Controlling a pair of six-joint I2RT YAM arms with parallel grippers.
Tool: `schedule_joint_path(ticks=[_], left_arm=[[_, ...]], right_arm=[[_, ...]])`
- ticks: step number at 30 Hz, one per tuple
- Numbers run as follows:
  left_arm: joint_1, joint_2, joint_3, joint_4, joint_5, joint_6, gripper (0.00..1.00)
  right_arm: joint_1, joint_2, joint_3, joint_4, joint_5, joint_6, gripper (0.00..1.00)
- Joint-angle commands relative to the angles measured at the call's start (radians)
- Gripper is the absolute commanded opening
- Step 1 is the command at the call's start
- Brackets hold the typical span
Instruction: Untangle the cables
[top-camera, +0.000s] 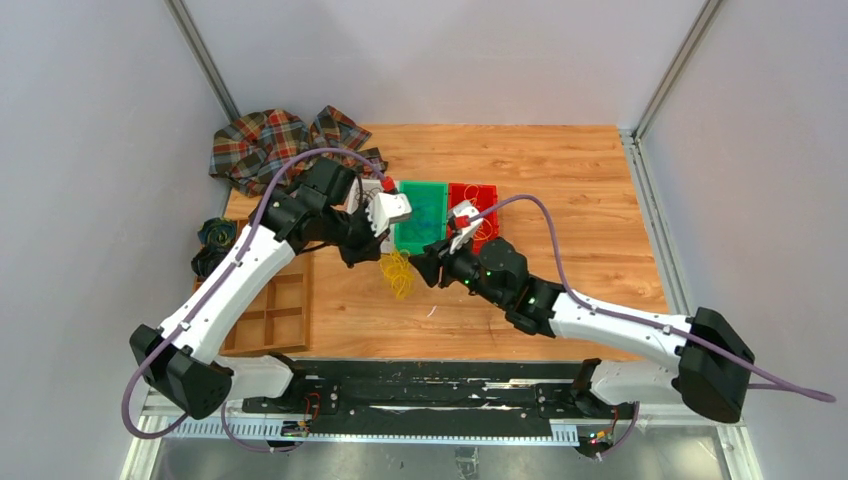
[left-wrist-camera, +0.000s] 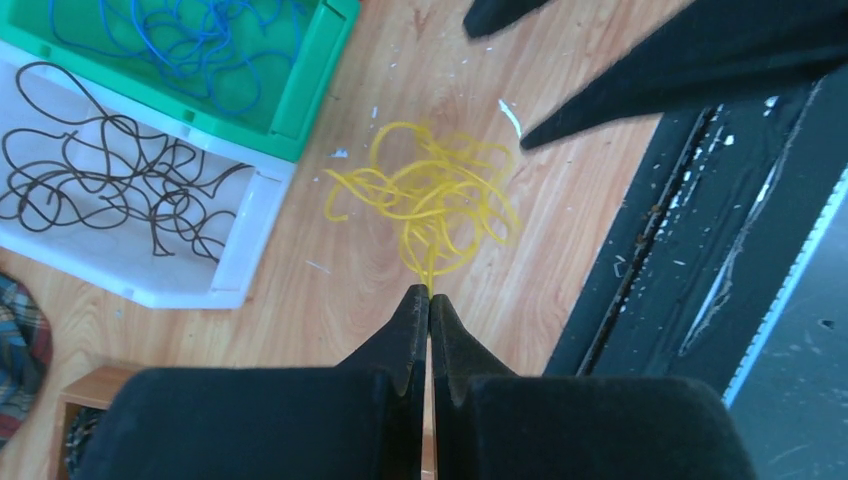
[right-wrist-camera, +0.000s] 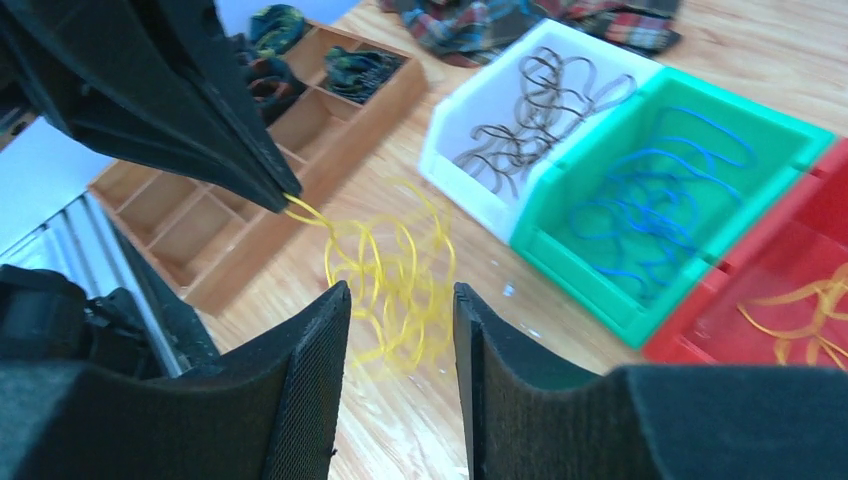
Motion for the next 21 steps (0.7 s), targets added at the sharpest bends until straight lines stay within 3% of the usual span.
schedule_joint_path(ticks=[1, 21], left_arm=[[-0.015, -0.036, 0.043, -0.084, 0.055, -0.050, 0.01], [-0.044, -0.099, 0.123, -0.155, 0.146, -0.064, 0.01]], right_arm=[[0.062, 0.058, 0.074, 0.104, -0.026, -0.022, 0.43], [0.122, 0.161, 0.173, 0.118, -0.070, -0.052, 0.43]])
